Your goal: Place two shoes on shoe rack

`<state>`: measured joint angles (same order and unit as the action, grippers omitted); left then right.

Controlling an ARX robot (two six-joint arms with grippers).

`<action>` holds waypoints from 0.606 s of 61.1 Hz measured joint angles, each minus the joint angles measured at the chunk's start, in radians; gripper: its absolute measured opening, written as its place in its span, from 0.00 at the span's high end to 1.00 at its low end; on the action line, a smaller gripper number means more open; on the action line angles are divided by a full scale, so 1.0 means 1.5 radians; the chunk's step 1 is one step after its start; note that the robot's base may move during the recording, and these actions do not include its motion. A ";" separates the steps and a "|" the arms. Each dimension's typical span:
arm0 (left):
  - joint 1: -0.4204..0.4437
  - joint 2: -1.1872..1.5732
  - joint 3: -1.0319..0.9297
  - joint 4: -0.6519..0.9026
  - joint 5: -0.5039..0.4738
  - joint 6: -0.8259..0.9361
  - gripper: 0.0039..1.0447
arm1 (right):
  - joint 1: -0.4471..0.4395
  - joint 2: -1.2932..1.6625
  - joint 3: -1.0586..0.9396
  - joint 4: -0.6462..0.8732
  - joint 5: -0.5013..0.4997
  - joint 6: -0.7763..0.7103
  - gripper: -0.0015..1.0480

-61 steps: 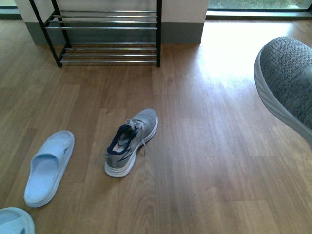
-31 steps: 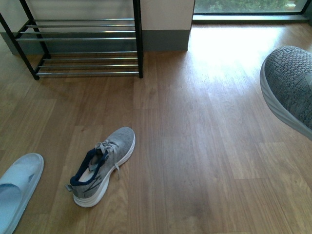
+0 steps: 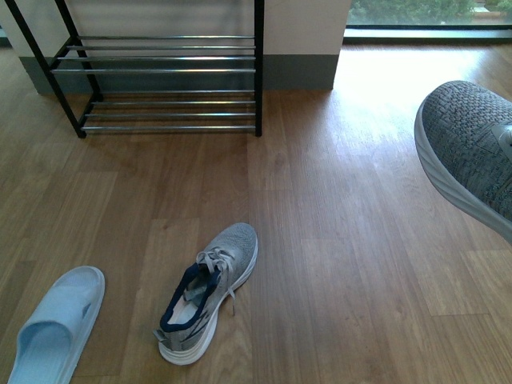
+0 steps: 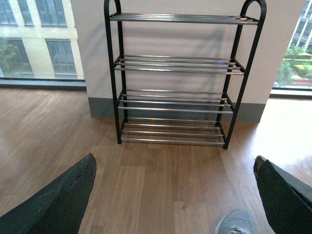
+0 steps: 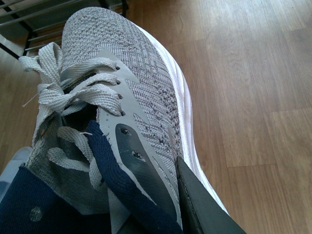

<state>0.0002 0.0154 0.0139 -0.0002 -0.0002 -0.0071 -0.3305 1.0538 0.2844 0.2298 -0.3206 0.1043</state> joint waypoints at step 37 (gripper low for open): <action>-0.164 0.777 0.209 0.126 -0.220 0.027 0.09 | 0.000 0.000 0.000 0.000 -0.003 0.000 0.99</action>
<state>-0.2451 1.1816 0.3275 0.1886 -0.3302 0.0341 -0.3305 1.0538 0.2844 0.2298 -0.3244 0.1043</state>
